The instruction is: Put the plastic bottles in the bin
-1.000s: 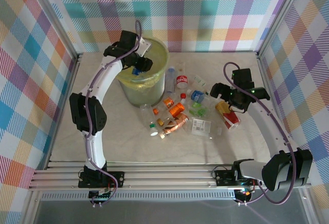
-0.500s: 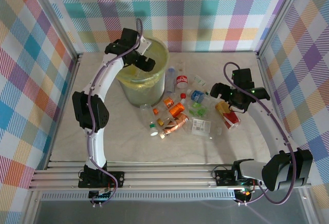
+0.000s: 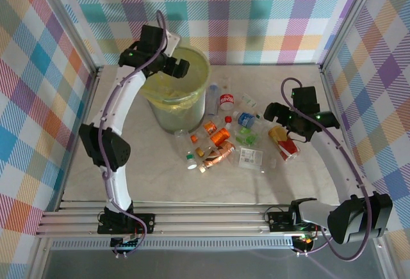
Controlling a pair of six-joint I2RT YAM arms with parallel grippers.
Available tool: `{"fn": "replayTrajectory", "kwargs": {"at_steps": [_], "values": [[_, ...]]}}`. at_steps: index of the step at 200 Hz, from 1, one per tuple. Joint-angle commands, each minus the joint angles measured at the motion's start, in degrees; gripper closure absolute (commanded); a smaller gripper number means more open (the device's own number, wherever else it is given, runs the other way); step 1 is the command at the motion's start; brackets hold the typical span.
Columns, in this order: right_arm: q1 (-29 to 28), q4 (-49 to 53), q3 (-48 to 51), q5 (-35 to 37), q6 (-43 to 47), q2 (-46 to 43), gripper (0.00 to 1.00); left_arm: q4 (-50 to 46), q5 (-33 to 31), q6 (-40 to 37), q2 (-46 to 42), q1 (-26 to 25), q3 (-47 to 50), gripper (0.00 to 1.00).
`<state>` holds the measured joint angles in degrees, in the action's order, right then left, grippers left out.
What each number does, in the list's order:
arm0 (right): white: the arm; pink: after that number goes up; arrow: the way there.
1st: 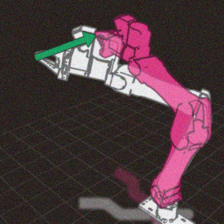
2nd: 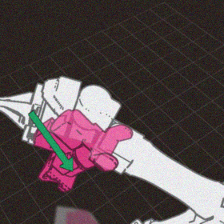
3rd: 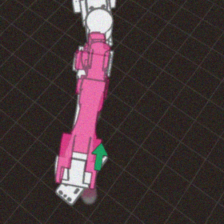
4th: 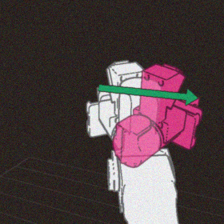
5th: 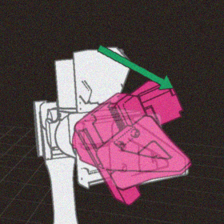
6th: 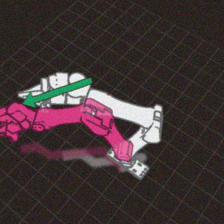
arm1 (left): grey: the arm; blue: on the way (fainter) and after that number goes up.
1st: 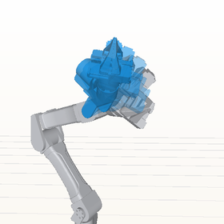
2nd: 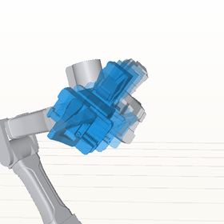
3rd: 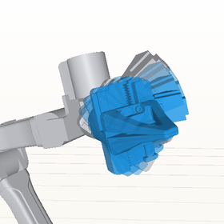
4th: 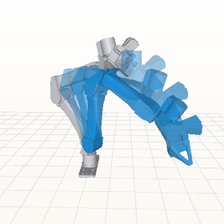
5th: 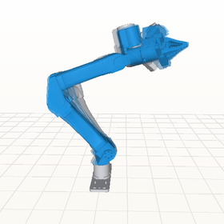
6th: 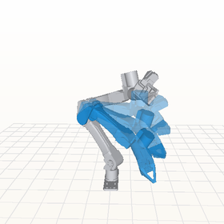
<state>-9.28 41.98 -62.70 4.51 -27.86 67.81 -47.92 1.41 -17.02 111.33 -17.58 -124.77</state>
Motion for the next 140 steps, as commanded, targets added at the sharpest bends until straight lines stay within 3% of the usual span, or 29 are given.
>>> {"fn": "replayTrajectory", "kwargs": {"at_steps": [1, 53, 111, 140], "values": [[0.4, -1.28, 1.17, 1.1, 0.43, -1.62, 0.0, 0.74, -1.64, 4.98, -7.58, -1.51, -2.07, 0.0], [0.66, -0.23, 1.51, 2.37, 0.33, -2.2, 0.0, 2.25, -2.21, 14.68, -19.08, -4.69, 7.13, 0.0], [1.24, -1.9, 3.68, 1.85, -0.8, -2.49, 0.0, 15.26, -13.62, 31.72, -41.99, -12.81, 40.97, 0.0], [1.37, -2.68, 4.16, 1.82, -0.73, -2.77, 0.0, 17.42, -19.09, 41.63, -50.99, -15.77, 56.55, 0.0]]}}
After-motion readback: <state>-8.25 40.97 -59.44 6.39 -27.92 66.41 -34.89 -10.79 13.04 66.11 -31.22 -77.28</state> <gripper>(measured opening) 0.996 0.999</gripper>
